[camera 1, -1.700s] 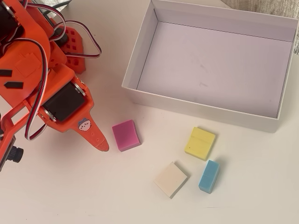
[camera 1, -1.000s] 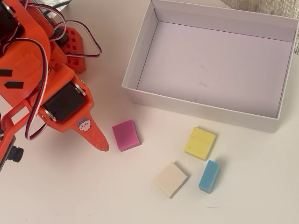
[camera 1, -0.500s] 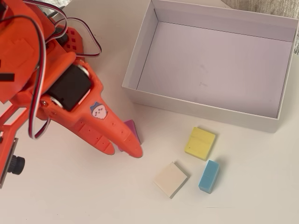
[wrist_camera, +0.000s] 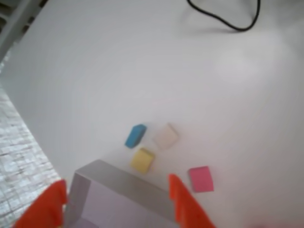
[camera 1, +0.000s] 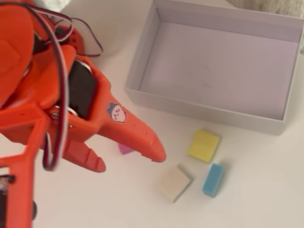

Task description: Grasp the pink cuboid and put it in the bin.

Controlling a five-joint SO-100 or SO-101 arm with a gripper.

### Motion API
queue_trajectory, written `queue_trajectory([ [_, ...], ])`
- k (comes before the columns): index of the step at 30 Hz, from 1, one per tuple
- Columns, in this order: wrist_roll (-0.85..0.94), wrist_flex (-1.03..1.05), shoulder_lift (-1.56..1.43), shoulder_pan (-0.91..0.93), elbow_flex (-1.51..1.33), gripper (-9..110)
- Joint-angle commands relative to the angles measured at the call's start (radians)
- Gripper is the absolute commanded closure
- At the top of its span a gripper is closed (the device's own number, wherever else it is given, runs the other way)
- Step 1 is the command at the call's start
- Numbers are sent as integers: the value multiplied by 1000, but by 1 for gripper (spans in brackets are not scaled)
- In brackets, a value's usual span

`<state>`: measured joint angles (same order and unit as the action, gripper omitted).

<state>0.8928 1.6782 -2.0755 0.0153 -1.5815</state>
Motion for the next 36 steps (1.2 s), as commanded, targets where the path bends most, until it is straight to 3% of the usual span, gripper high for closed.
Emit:
queue_trajectory([
  [1,49,74,6,-3,23,71],
  [10,120,0,18,-21,-299,72],
  [20,225,-230,48,-32,-575,69],
  [36,249,-413,41,9,-816,69],
])
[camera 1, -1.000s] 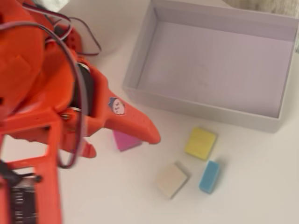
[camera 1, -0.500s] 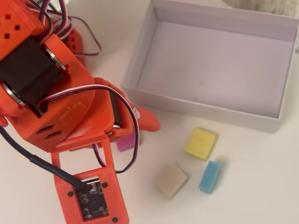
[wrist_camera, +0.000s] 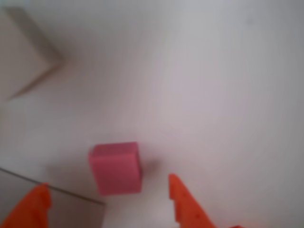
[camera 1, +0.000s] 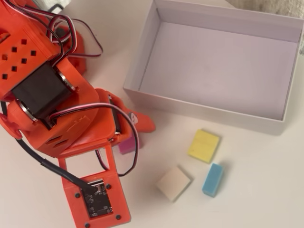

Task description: Grasp the pink cuboid and put it in the bin.

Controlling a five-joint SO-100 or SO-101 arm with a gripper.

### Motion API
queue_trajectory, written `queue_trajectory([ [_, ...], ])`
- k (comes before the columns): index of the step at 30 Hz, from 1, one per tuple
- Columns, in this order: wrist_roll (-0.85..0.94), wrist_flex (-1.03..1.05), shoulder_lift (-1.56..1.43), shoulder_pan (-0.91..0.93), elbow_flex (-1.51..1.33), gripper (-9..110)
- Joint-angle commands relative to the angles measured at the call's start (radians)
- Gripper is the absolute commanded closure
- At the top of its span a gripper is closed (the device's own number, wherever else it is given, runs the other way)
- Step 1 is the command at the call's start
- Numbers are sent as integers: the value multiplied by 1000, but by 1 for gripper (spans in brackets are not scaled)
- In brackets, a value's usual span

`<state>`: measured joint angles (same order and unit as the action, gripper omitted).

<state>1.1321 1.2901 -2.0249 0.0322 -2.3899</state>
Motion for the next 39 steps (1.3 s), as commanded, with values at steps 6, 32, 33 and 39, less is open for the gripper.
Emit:
queue_trajectory([
  [6,9,-114,-11,-17,-84,69],
  [32,-11,-161,-114,43,-161,110],
  [33,-12,-130,-123,38,-146,110],
  [39,-20,-28,-190,20,-94,110],
])
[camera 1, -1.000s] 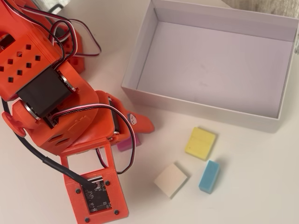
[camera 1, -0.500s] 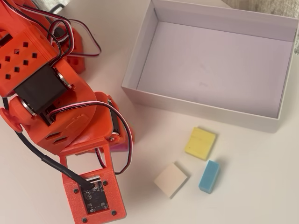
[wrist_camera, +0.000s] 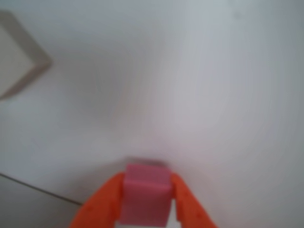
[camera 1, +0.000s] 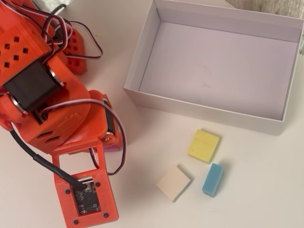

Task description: Grasp the pink cuboid and put it in the bin.

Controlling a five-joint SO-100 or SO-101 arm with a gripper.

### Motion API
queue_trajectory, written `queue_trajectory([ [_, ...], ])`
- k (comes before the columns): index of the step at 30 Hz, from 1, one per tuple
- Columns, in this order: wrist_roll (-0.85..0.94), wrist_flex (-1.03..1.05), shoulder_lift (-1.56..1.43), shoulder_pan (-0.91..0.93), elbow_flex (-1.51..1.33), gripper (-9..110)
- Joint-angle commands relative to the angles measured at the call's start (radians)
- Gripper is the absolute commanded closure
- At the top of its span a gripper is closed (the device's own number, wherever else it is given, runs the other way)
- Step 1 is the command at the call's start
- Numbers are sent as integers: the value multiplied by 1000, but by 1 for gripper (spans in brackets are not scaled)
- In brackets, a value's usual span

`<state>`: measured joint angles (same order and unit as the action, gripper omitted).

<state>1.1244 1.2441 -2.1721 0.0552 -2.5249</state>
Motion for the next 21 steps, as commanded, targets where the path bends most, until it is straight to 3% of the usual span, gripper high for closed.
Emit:
queue_trajectory([
  [1,-12,17,-49,-3,41,110],
  [4,-12,40,-60,-5,114,110],
  [10,-18,196,-57,-71,528,110],
  [17,-58,201,-72,-341,845,110],
  [21,-296,137,-95,-526,847,110],
])
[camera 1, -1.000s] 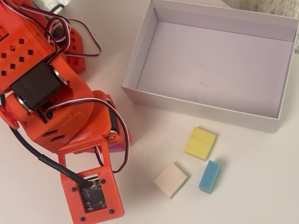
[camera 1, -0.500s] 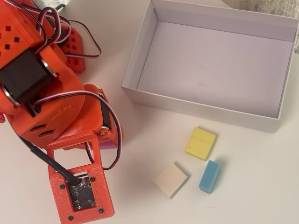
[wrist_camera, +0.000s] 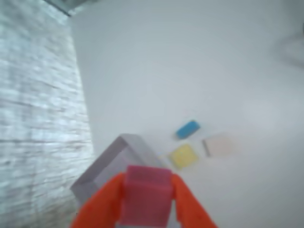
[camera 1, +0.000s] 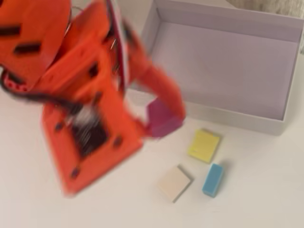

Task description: Grasp the pink cuboid and put it in the bin.

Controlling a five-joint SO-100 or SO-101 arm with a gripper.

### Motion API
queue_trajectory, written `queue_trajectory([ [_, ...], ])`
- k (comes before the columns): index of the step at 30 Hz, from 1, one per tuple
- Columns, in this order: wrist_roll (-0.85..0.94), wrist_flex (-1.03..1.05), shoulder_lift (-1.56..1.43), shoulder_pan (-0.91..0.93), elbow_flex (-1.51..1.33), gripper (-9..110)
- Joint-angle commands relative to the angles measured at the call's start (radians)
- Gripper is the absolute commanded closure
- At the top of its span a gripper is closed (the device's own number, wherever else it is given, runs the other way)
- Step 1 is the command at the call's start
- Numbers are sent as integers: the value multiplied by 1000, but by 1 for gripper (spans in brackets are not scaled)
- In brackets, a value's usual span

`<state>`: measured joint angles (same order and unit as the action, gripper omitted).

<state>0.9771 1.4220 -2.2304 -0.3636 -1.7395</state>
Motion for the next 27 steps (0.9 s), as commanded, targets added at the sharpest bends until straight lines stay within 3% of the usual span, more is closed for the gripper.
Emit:
queue_trajectory([
  [1,-229,-43,-37,-143,61,110],
  [8,-699,-69,-37,-296,-54,110],
  [11,-799,-126,-43,-325,-199,110],
  [17,-785,-295,-94,-342,-517,110],
  [19,-764,-339,-117,-345,-606,104],
  [24,-706,-423,-195,-351,-782,74],
  [27,-660,-488,-245,-353,-859,67],
])
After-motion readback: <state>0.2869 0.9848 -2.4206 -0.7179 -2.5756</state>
